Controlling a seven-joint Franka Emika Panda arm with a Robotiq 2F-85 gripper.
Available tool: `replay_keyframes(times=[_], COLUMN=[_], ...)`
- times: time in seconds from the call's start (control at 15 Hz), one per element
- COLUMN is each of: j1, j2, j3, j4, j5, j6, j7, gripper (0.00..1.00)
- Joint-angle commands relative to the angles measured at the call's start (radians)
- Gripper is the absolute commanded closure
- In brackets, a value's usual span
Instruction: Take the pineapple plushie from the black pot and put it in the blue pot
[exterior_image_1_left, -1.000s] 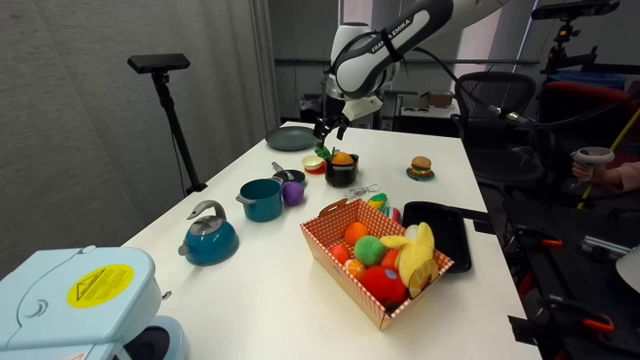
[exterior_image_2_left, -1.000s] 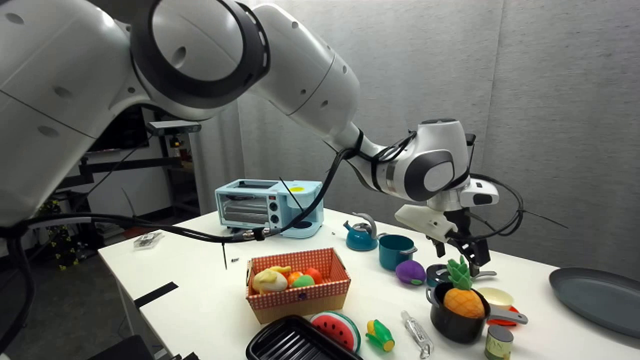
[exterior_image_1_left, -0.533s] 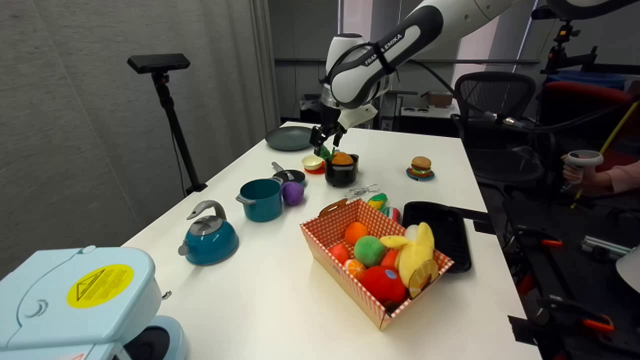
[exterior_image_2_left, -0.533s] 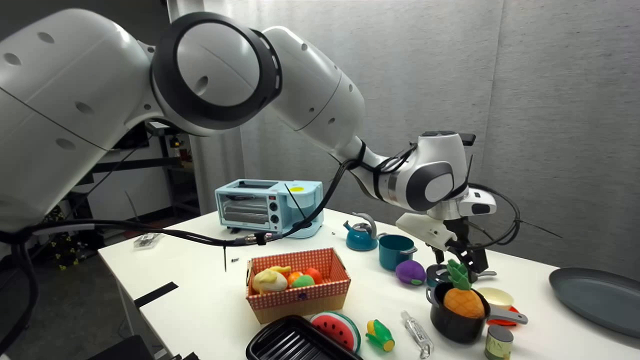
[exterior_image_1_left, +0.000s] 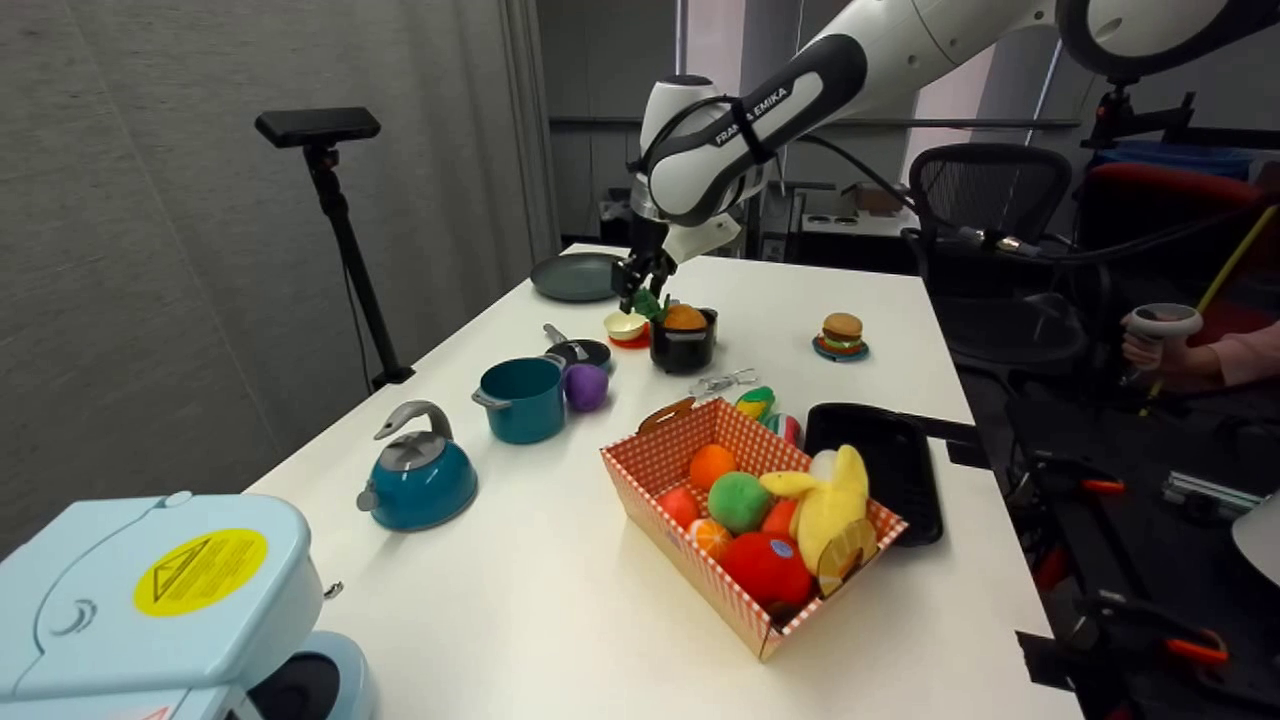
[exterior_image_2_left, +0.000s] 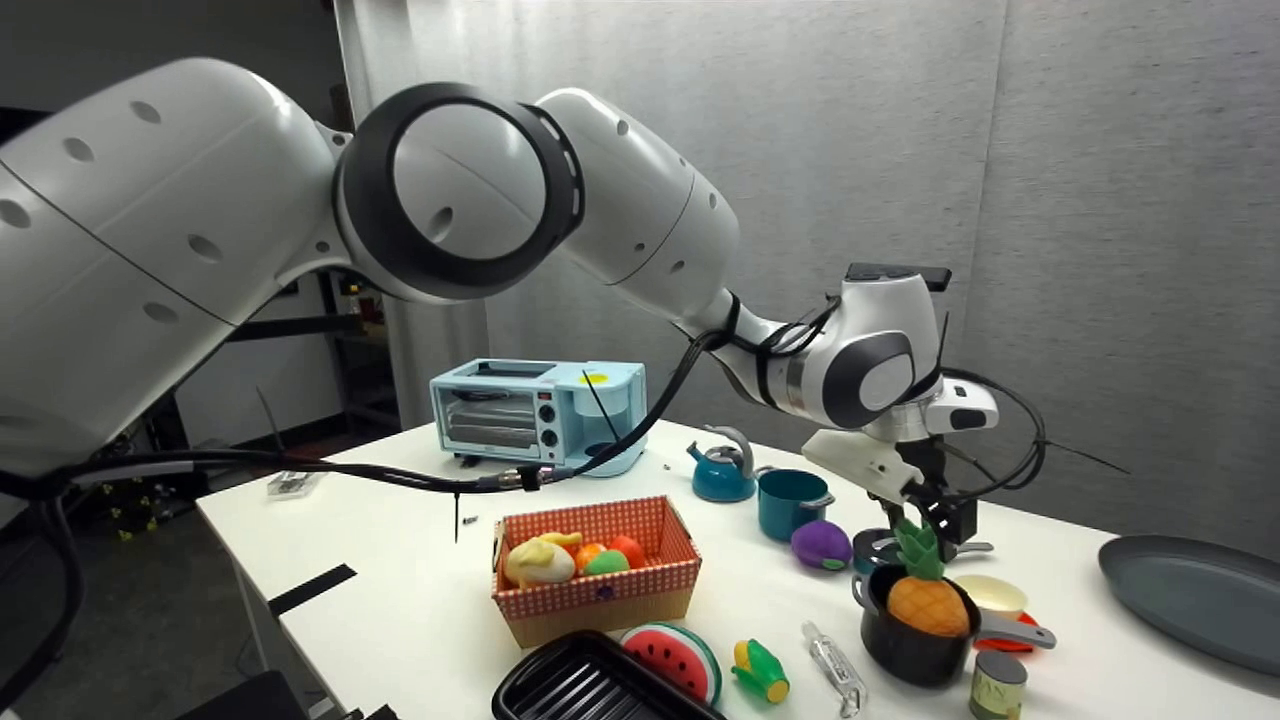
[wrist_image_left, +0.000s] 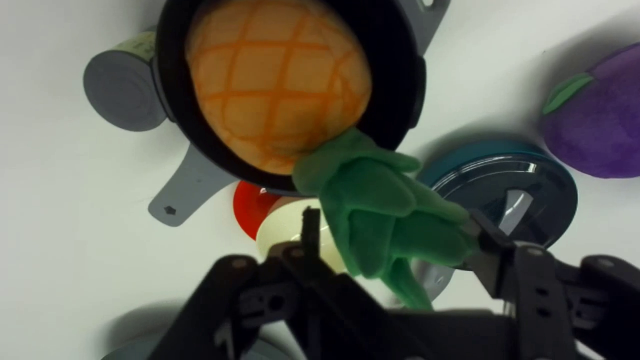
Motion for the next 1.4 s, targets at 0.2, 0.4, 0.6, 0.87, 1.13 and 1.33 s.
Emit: replay_keyframes(times=[0.2, 0.4, 0.6, 0.87, 1.13, 1.33], j1=[-0.003, 0.007, 0.018, 0.028, 0.042, 0.058], j2=[0.06, 0.036, 0.004, -0.053, -0.109, -0.144], j3=[-0.008, -0.016, -0.021, -0.011, -0.005, -0.005], j4=[0.091, 0.044, -0.007, -0.075, -0.125, -0.143], j5=[0.0, -0.011, -0.023, -0.022, -0.017, -0.019], j6=[-0.02, 0.01, 0.041, 0.078, 0.113, 0.116], j7=[0.039, 0.036, 0.03, 0.024, 0.028, 0.035], gripper=[0.8, 0.99, 0.99, 0.98, 0.98, 0.98])
